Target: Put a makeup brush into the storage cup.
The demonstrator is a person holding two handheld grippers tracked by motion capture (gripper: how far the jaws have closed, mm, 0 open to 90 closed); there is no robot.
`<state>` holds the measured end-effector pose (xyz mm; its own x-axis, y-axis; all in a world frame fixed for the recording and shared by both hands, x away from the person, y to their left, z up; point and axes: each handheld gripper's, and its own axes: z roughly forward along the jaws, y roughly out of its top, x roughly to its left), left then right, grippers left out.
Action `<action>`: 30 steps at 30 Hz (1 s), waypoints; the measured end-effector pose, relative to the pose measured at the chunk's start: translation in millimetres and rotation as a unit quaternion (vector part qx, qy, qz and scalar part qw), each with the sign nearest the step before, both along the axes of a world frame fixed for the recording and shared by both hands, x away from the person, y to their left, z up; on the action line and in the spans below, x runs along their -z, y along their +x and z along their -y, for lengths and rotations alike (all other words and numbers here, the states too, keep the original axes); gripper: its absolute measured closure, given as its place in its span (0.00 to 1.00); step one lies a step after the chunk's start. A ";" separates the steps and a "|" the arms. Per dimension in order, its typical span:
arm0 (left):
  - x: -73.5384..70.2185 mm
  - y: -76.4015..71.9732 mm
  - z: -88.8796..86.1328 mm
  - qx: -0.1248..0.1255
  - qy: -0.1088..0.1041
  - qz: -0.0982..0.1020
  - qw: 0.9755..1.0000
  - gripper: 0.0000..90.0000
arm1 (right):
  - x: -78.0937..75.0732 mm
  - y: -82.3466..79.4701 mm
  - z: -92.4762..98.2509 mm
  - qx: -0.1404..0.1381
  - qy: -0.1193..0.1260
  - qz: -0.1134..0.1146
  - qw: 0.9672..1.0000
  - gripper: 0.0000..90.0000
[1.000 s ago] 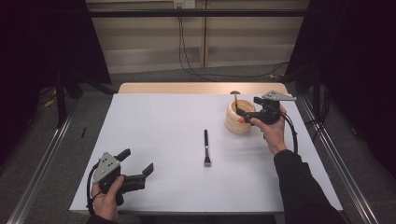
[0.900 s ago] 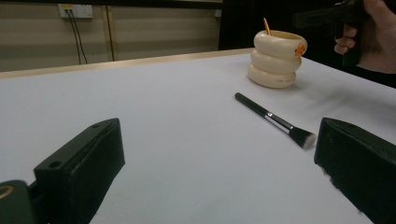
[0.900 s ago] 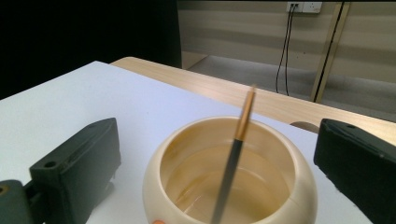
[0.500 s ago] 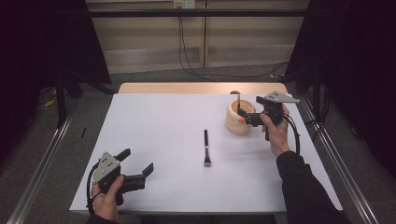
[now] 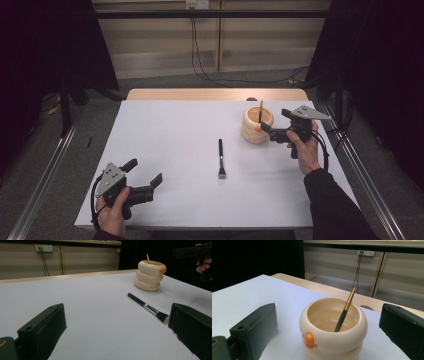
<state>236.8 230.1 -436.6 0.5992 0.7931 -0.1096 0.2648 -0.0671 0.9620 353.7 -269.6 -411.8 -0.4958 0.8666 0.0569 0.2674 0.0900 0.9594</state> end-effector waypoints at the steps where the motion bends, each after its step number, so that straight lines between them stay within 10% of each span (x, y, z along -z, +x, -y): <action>1: -0.1 -0.2 0.2 -0.002 -0.001 0.001 1.000 0.01 | -0.7 -2.8 -0.1 0.001 -0.002 0.003 1.000 0.01; 30: -1.8 -2.4 -0.7 -0.006 0.008 0.012 1.000 0.01 | 1.5 -76.1 11.1 0.006 -0.010 0.003 1.000 0.04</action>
